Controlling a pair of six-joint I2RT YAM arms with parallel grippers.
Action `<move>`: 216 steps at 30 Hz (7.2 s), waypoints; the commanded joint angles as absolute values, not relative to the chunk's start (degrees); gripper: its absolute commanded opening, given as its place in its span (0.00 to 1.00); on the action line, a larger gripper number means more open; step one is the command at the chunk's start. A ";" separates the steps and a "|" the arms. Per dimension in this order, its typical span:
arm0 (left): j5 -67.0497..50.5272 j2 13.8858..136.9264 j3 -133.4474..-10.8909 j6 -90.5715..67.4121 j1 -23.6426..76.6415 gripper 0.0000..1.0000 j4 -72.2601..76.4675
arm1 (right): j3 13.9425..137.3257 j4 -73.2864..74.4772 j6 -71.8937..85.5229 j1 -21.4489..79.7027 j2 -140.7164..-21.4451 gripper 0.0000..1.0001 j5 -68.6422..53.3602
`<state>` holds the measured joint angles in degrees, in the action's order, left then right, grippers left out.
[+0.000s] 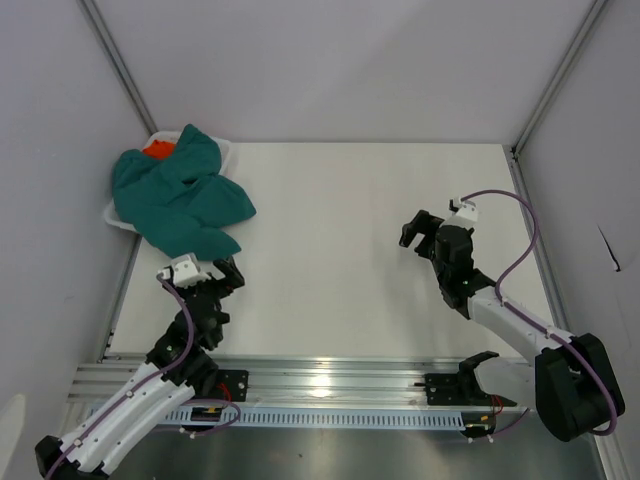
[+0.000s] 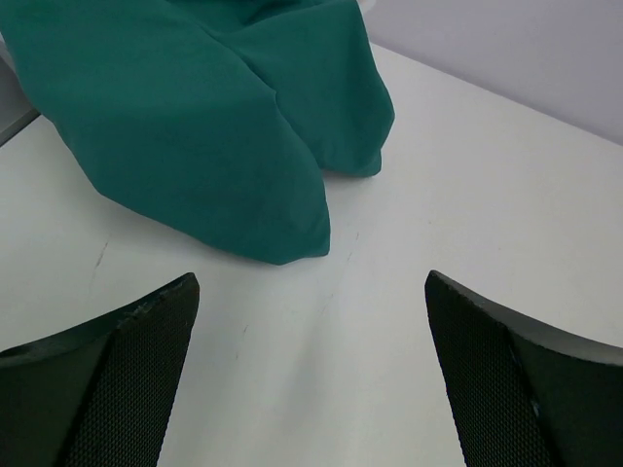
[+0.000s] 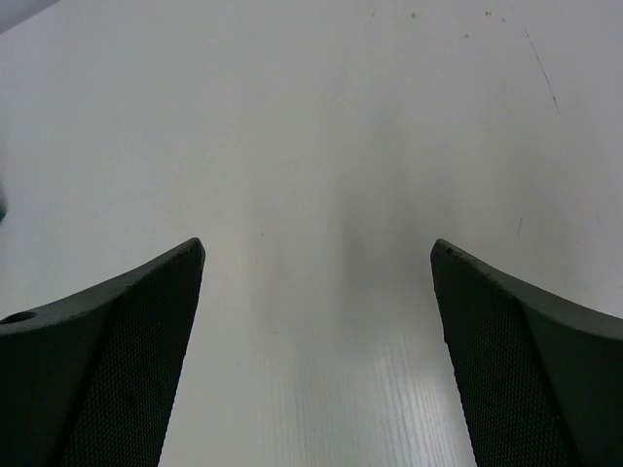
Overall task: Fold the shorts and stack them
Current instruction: Grab the shorts from the pile, then move the shorts to the center of the board, then flatten the shorts out
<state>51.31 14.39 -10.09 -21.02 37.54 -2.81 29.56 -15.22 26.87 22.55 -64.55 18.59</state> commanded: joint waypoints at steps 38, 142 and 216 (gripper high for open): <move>17.14 92.19 -85.07 -36.30 -10.19 0.99 -24.78 | 31.64 -15.56 25.66 23.20 -66.71 1.00 17.31; -23.74 80.49 -40.68 -36.83 37.26 0.88 24.62 | 47.29 3.33 30.85 34.55 -66.63 0.23 12.13; 1.23 84.63 -78.48 -31.55 25.16 0.00 -15.73 | 36.22 -7.05 10.56 55.96 -61.02 0.00 -8.89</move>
